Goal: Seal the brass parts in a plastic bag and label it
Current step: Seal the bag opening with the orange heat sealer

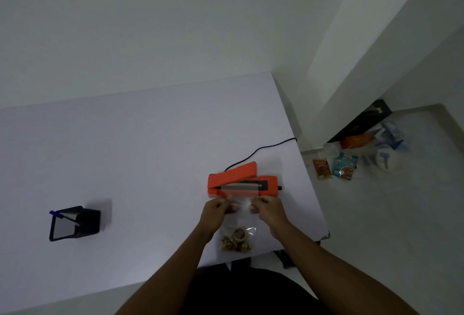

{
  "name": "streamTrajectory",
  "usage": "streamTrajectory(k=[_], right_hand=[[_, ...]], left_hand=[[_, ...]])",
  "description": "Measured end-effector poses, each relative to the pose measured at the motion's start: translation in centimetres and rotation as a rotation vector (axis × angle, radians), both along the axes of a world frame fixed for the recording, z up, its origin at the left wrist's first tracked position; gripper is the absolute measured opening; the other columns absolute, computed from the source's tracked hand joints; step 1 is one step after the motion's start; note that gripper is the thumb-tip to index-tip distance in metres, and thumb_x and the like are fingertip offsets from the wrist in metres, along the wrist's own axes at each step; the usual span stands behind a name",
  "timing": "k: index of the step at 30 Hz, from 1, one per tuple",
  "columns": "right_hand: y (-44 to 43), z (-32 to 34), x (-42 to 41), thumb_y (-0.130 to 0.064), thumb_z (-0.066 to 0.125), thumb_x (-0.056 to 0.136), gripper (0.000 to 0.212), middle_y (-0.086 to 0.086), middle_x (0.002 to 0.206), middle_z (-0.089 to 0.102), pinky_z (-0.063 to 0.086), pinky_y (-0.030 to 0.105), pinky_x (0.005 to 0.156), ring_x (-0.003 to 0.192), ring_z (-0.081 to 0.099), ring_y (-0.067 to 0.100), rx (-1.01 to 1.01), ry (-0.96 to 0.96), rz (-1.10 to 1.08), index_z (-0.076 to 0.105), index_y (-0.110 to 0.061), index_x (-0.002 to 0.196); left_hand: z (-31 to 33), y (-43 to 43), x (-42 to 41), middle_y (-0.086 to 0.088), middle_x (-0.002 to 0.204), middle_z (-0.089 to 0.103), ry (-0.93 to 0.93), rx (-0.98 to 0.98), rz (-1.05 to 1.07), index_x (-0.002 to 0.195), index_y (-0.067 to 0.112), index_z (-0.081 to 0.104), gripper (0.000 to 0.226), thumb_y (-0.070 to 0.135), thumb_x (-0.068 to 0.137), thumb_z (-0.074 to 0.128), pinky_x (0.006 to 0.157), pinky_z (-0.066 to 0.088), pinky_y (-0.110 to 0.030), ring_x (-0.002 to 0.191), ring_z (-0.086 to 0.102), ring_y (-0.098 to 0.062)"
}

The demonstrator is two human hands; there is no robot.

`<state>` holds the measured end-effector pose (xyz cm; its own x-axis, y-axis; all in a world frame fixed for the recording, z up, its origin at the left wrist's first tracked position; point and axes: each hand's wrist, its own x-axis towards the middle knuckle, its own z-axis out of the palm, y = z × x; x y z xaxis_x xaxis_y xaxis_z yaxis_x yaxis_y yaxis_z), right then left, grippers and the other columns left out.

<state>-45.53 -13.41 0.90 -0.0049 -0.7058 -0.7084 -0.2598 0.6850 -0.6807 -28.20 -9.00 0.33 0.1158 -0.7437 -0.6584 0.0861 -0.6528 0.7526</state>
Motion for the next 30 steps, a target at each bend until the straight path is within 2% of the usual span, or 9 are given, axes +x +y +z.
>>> streamTrajectory(k=[4,7,9,12,14,16,21,25,30], right_hand=[[-0.4,0.2,0.2,-0.029,0.067,0.088,0.03,0.013,0.075,0.073,0.054,0.03,0.065,0.07,0.069,0.022,-0.078,0.143,0.043,0.071,-0.001,0.08],[-0.9,1.9,0.5,-0.037,0.059,0.093,0.04,0.007,0.063,0.061,0.04,0.022,0.048,0.055,0.055,0.013,-0.182,0.298,0.104,0.062,-0.004,0.071],[-1.5,3.5,0.7,-0.038,0.053,0.096,0.038,-0.001,0.062,0.056,0.035,0.019,0.046,0.055,0.053,0.011,-0.269,0.333,0.093,0.06,-0.01,0.073],[-2.6,5.5,1.0,-0.04,0.05,0.098,0.041,0.001,0.066,0.059,0.039,0.016,0.049,0.057,0.054,0.009,-0.411,0.274,0.012,0.061,-0.007,0.077],[-3.3,6.9,1.2,-0.041,0.05,0.098,0.046,0.008,0.066,0.058,0.041,0.021,0.052,0.056,0.051,0.009,-0.48,0.203,-0.036,0.062,-0.002,0.077],[-3.8,8.4,1.4,-0.043,0.05,0.097,0.044,0.004,0.064,0.058,0.042,0.019,0.054,0.057,0.052,0.008,-0.525,0.119,-0.056,0.064,-0.005,0.079],[-4.5,10.4,1.3,-0.045,0.061,0.09,0.032,-0.002,0.071,0.064,0.045,0.012,0.059,0.063,0.056,0.004,-0.595,0.05,0.048,0.062,-0.015,0.077],[-4.4,9.9,1.2,-0.041,0.072,0.083,0.023,0.003,0.079,0.068,0.053,0.02,0.064,0.072,0.065,0.011,-0.581,0.065,0.091,0.066,-0.019,0.085],[-4.1,9.4,0.7,-0.036,0.074,0.083,0.02,0.004,0.079,0.069,0.055,0.027,0.068,0.074,0.066,0.015,-0.589,0.067,0.053,0.067,-0.018,0.082]], left_hand=[[0.7,-0.1,-0.3,0.0,0.085,0.077,-0.01,-0.005,0.001,0.09,0.016,0.076,0.023,0.027,0.096,0.056,0.063,0.054,-0.014,0.077,0.073,-0.011],[0.6,-0.3,-0.3,-0.003,0.082,0.076,-0.032,0.013,0.001,0.09,0.007,0.074,0.027,0.026,0.096,0.056,0.056,0.051,-0.012,0.071,0.072,-0.009],[0.6,-0.4,-0.4,0.001,0.077,0.075,-0.019,0.02,0.008,0.086,0.01,0.073,0.024,0.024,0.097,0.056,0.054,0.05,-0.011,0.066,0.071,-0.006],[0.6,-0.3,-0.5,0.002,0.077,0.075,-0.01,0.029,0.013,0.085,0.013,0.071,0.022,0.023,0.097,0.055,0.05,0.049,-0.01,0.062,0.071,-0.003],[0.6,-0.3,-0.5,0.001,0.077,0.074,-0.012,0.037,0.011,0.087,0.012,0.071,0.022,0.023,0.097,0.055,0.048,0.048,-0.01,0.06,0.07,-0.003],[0.7,-0.4,-0.4,0.002,0.075,0.073,-0.015,0.034,0.01,0.087,0.009,0.07,0.023,0.023,0.097,0.055,0.047,0.047,-0.01,0.058,0.07,-0.004],[0.4,-0.4,-0.1,-0.008,0.083,0.075,-0.052,0.024,-0.021,0.086,0.008,0.071,0.029,0.032,0.095,0.058,0.048,0.047,-0.012,0.066,0.073,-0.013],[0.4,-0.7,0.1,-0.011,0.082,0.074,-0.051,0.029,-0.02,0.088,0.003,0.069,0.026,0.026,0.095,0.058,0.046,0.046,-0.011,0.062,0.071,-0.013],[0.3,-0.8,0.0,-0.007,0.076,0.075,-0.063,0.032,-0.017,0.082,0.008,0.07,0.03,0.034,0.094,0.06,0.045,0.046,-0.013,0.063,0.073,-0.016]])
